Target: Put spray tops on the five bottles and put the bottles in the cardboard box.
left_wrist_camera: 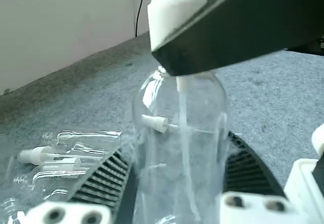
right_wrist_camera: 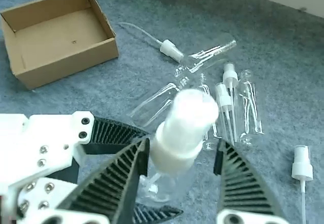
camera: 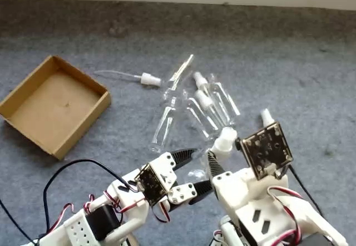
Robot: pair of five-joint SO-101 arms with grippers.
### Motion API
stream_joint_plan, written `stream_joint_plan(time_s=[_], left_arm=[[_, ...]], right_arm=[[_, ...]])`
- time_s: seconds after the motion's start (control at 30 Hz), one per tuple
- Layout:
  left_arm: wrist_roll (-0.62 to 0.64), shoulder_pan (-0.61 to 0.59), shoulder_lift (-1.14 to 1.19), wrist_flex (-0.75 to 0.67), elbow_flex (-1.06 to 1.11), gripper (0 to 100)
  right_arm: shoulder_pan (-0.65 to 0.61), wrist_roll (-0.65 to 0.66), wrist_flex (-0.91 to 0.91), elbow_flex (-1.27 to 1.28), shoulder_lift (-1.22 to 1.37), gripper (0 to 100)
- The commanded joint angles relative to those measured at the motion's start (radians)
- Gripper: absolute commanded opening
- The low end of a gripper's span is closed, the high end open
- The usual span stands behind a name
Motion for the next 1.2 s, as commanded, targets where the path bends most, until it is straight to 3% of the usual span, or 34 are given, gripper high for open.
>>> stream_joint_plan(time_s=[0.0,0.13,0.4,0.63,0.83,1.0,1.17], left_arm=[[-0.005,-0.079,-0.016,-0.017,0.019,9],[-0.005,-0.156,-0.016,-0.054,0.019,9],[-0.005,-0.171,-0.018,-0.057,0.016,9],[-0.009,-0.186,-0.018,-0.164,0.019,9],[-0.005,-0.291,-0.018,-0.224,0.019,9],[-0.005,-0.329,-0.018,-0.25,0.019,9],[-0.006,-0.329,-0.018,-0.25,0.016,9]], right_arm=[[-0.084,0.0,0.038,-0.127,0.013,19.2],[-0.117,-0.048,0.051,-0.177,0.013,19.2],[-0.111,-0.048,0.051,-0.18,0.005,18.9],[-0.111,-0.048,0.056,-0.177,0.004,18.6],[-0.111,-0.048,0.054,-0.176,0.004,0.5],[-0.111,-0.052,0.094,-0.171,0.004,0.5],[-0.111,-0.049,0.087,0.016,0.004,0.5]])
